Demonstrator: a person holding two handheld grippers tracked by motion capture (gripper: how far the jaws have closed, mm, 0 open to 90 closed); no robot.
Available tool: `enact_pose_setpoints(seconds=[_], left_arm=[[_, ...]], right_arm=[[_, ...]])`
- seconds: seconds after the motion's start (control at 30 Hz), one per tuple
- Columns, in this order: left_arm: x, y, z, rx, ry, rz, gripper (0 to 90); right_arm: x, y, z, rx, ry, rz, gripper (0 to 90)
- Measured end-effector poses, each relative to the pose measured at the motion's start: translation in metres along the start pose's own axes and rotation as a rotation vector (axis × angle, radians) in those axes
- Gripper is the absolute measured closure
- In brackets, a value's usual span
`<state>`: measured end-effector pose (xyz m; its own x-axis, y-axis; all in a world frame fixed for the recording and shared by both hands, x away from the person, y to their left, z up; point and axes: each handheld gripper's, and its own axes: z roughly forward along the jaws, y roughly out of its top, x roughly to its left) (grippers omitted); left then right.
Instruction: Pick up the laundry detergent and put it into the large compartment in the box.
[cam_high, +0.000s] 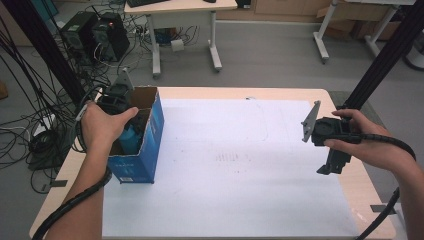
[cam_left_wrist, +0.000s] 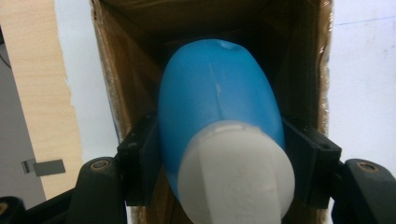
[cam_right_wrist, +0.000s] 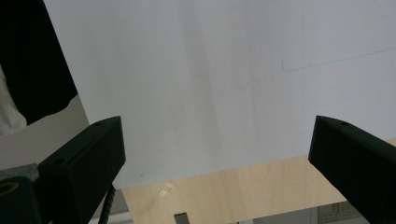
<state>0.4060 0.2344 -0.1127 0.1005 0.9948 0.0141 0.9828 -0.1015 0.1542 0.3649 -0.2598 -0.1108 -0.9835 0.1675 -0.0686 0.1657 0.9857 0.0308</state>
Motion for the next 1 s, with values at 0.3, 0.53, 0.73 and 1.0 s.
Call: enact_pose_setpoints(seconds=[0.3,0.53,0.73,1.0], left_arm=[[0.001,-0.005,0.008,-0.014,-0.011,-0.002,36.4],[0.0,-0.005,0.009,-0.013,-0.007,-0.015,36.2],[-0.001,-0.004,0.008,-0.009,-0.004,-0.024,36.0],[0.005,-0.016,-0.015,-0.064,-0.014,-0.049,33.6]], right_arm=[[0.0,0.0,0.001,-0.001,0.001,0.004,3.5],[0.001,0.0,0.002,-0.004,0.003,0.003,3.5],[0.002,-0.001,0.001,-0.006,0.001,-0.002,3.5],[0.002,0.0,0.001,-0.007,0.002,-0.004,3.5]])
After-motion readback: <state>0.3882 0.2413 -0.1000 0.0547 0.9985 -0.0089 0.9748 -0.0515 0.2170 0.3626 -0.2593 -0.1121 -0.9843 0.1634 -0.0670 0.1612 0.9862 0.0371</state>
